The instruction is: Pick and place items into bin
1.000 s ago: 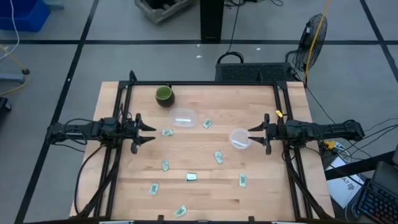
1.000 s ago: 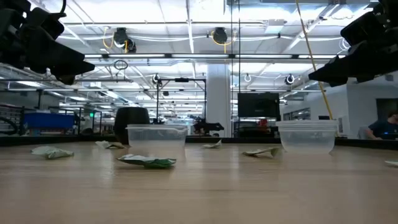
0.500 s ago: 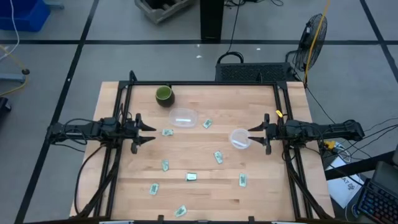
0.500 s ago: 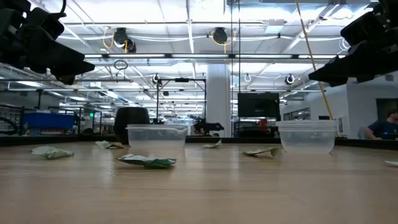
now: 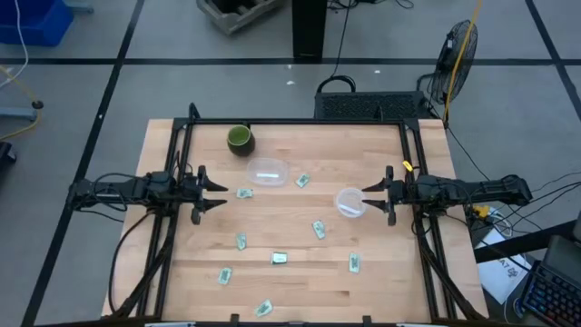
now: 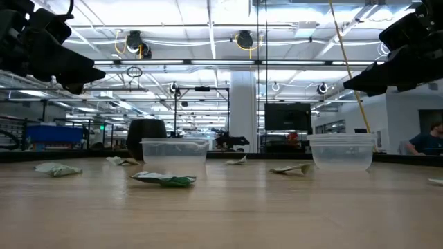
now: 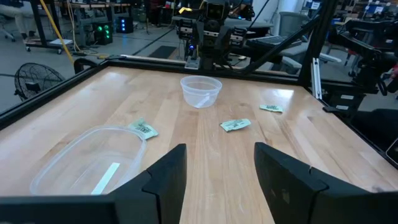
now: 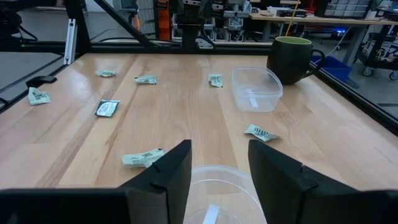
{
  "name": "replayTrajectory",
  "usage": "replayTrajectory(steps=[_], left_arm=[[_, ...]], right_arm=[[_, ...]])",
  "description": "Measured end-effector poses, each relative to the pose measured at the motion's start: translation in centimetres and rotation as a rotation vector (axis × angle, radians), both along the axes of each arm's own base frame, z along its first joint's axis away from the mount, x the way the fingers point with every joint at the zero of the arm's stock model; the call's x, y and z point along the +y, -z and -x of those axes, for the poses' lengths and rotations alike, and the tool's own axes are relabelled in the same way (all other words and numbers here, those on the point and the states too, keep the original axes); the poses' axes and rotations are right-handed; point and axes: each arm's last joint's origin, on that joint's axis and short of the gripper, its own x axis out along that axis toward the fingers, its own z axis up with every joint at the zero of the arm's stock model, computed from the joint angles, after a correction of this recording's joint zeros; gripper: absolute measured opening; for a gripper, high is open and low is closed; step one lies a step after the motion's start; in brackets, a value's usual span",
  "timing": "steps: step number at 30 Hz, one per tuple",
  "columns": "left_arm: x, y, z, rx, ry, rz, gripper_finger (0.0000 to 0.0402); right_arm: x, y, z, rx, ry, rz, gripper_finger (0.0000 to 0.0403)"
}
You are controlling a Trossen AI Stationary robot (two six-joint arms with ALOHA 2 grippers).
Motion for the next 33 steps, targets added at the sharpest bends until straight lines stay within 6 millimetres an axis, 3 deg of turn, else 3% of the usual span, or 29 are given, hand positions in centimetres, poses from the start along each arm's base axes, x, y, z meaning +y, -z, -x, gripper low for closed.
replayTrajectory(steps=[7, 20, 28, 33], left_arm=[[0.0, 0.0, 0.0, 0.000, 0.000, 0.000, 0.0191], [0.0, 0.0, 0.0, 0.001, 0.000, 0.000, 0.0191], [0.0, 0.0, 0.0, 0.001, 0.000, 0.000, 0.0191], [0.0, 0.0, 0.0, 0.001, 0.000, 0.000, 0.0191]], right_arm=[[0.0, -0.2, -0.1, -0.031, 0.028, -0.114, 0.0153], [0.2, -3.6, -0.1, -0.376, -0.049, -0.265, 0.0153], [-0.1, -4.9, -0.2, -0.516, 0.018, -0.284, 0.0153], [0.0, -5.3, -1.5, -0.558, 0.016, -0.249, 0.0150]])
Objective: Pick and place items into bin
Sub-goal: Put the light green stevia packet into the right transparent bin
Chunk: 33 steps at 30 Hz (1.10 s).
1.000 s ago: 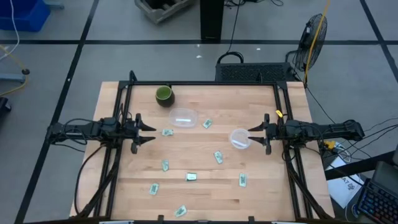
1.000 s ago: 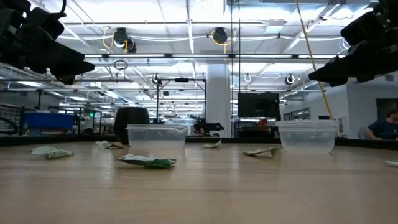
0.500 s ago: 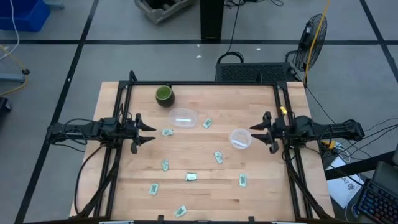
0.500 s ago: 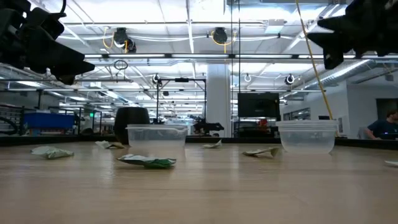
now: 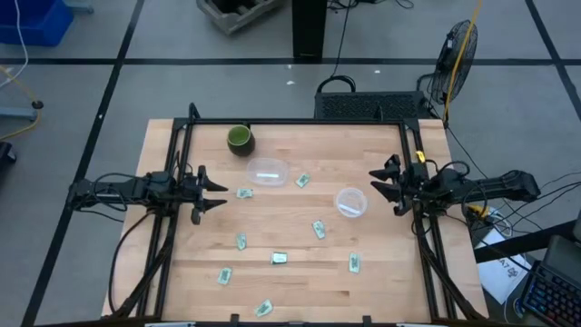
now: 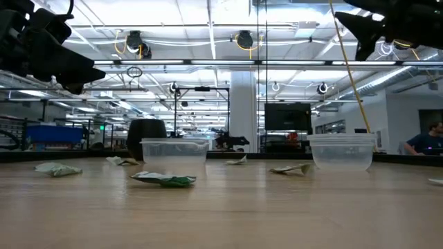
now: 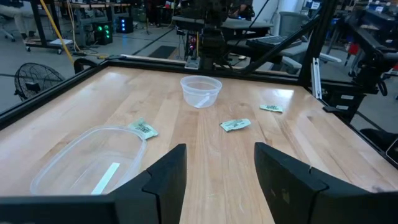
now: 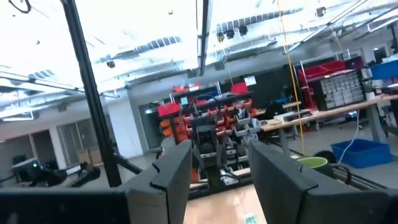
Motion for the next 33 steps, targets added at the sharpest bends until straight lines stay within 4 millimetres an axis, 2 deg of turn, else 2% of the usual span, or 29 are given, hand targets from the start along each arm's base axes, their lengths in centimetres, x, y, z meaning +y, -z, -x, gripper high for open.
replayTrajectory(steps=[6, 9, 17, 21, 24, 27, 30, 33], left_arm=[[0.0, 0.0, 0.0, 0.000, 0.000, 0.000, 0.0191], [0.0, 0.0, 0.0, 0.000, 0.000, 0.000, 0.0191], [0.0, 0.0, 0.0, 0.000, 0.000, 0.000, 0.0191], [0.0, 0.0, 0.0, 0.000, 0.000, 0.000, 0.0191], [0.0, 0.0, 0.0, 0.000, 0.000, 0.000, 0.0191], [0.0, 0.0, 0.0, 0.000, 0.000, 0.000, 0.0191], [0.0, 0.0, 0.0, 0.000, 0.000, 0.000, 0.0191], [0.0, 0.0, 0.0, 0.000, 0.000, 0.000, 0.0191]], right_arm=[[0.2, 1.6, -3.1, 0.144, 0.017, 0.048, 0.0141], [0.4, 1.8, -5.2, 0.260, 0.017, 0.077, 0.0140], [0.0, 0.8, -13.1, 0.752, 0.079, 0.200, 0.0139], [-1.7, 1.0, -15.9, 0.949, 0.127, 0.193, 0.0139], [-3.3, 1.5, -17.3, 0.997, 0.160, 0.168, 0.0139], [-4.9, 2.1, -18.1, 1.013, 0.167, 0.097, 0.0139], [-7.1, 2.7, -18.5, 0.981, 0.227, -0.059, 0.0139], [-8.8, 3.5, -18.7, 0.985, 0.192, -0.154, 0.0139]])
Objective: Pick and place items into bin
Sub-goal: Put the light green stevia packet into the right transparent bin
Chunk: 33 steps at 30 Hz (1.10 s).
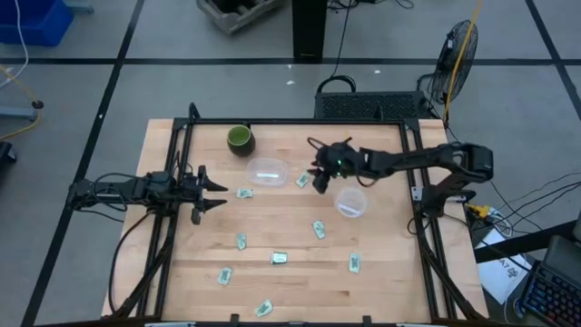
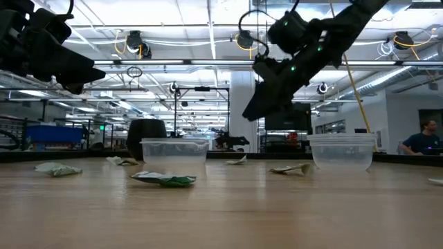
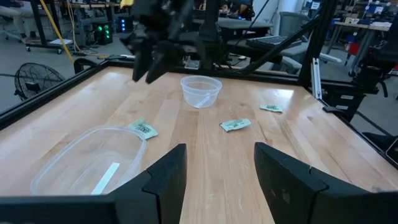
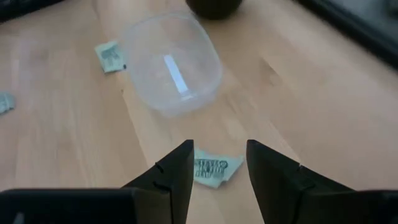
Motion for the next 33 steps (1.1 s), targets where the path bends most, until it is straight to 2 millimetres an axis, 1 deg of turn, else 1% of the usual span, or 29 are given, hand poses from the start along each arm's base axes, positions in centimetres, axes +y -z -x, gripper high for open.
replayTrajectory(steps=[3, 6, 8, 14, 19, 25, 33], left_arm=[[0.0, 0.0, 0.0, 0.000, 0.000, 0.000, 0.0191], [0.0, 0.0, 0.0, 0.000, 0.000, 0.000, 0.0191], [0.0, 0.0, 0.0, 0.000, 0.000, 0.000, 0.0191], [0.0, 0.0, 0.0, 0.000, 0.000, 0.000, 0.0191], [0.0, 0.0, 0.0, 0.000, 0.000, 0.000, 0.0191], [0.0, 0.0, 0.0, 0.000, 0.000, 0.000, 0.0191], [0.0, 0.0, 0.0, 0.000, 0.000, 0.000, 0.0191]], right_arm=[[-1.2, 1.3, -0.1, 0.019, 0.073, -0.079, 0.0139], [-2.3, 2.4, -0.6, 0.021, 0.073, -0.160, 0.0139], [-2.6, 2.9, -1.0, 0.025, 0.067, -0.217, 0.0139], [-3.2, 4.7, -2.3, 0.061, 0.074, -0.302, 0.0139], [-3.2, 5.2, -2.3, 0.091, 0.085, -0.311, 0.0139], [-3.2, 5.3, -1.9, 0.134, 0.130, -0.289, 0.0139], [-3.2, 5.2, -2.0, 0.127, 0.129, -0.296, 0.0139]])
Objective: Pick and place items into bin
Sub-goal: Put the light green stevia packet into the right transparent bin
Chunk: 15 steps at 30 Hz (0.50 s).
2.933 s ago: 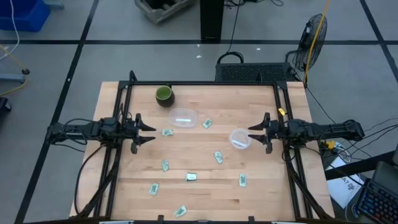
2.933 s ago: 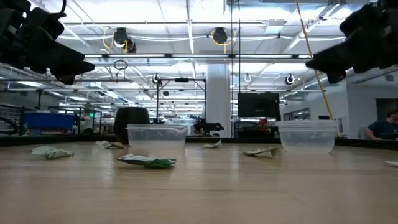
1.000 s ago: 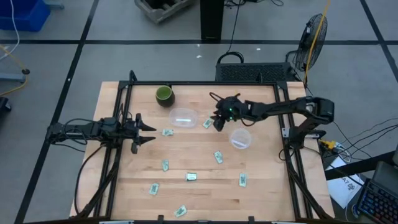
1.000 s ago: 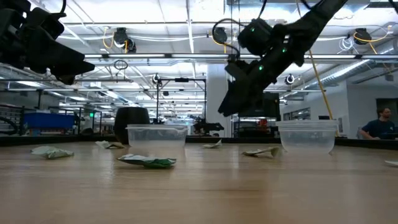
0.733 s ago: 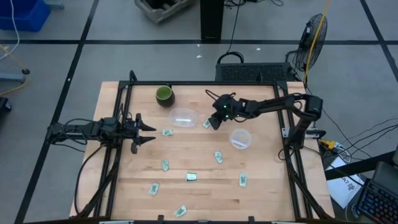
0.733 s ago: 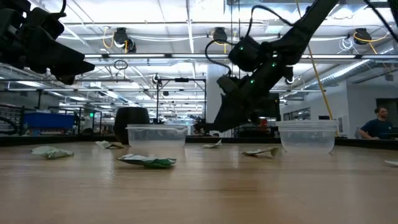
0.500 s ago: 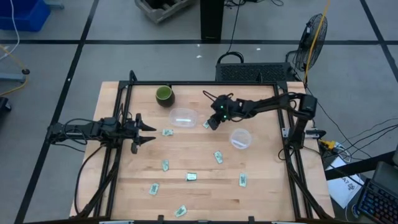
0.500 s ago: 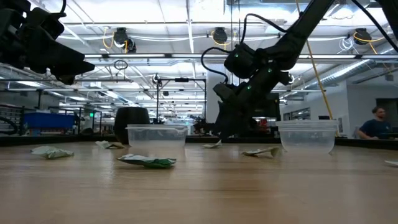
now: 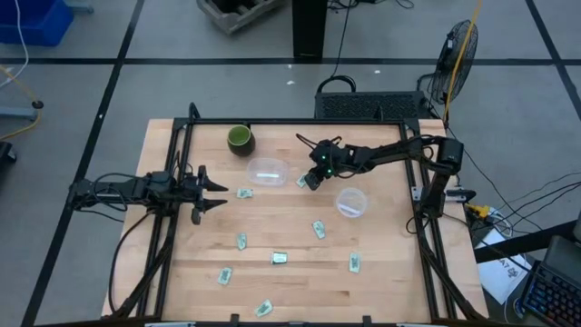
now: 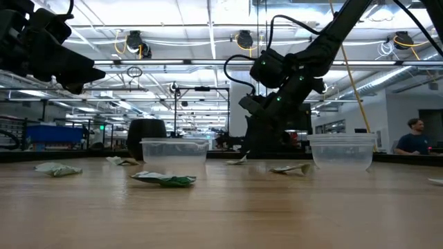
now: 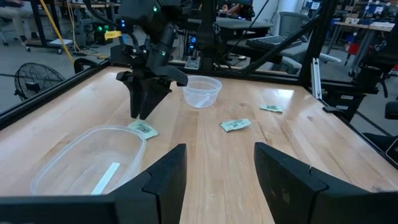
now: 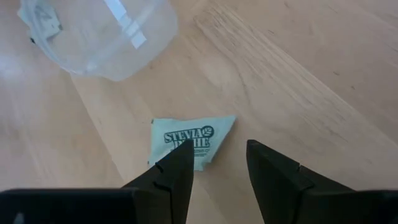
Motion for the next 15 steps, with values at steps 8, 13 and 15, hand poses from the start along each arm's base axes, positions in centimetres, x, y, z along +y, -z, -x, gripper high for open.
replayTrajectory(steps=[8, 13, 15], left_arm=[[0.00, 0.00, 0.00, 0.000, 0.000, 0.000, 0.0191], [0.00, 0.00, 0.00, 0.000, 0.000, 0.000, 0.0191], [0.00, -0.01, 0.00, 0.000, 0.000, 0.000, 0.0191]], right_arm=[[0.13, 0.09, -0.06, -0.014, -0.017, -0.047, 0.0120], [0.11, 0.18, -0.12, -0.018, -0.018, -0.047, 0.0100], [0.11, 0.18, -0.12, -0.019, -0.018, -0.047, 0.0092]])
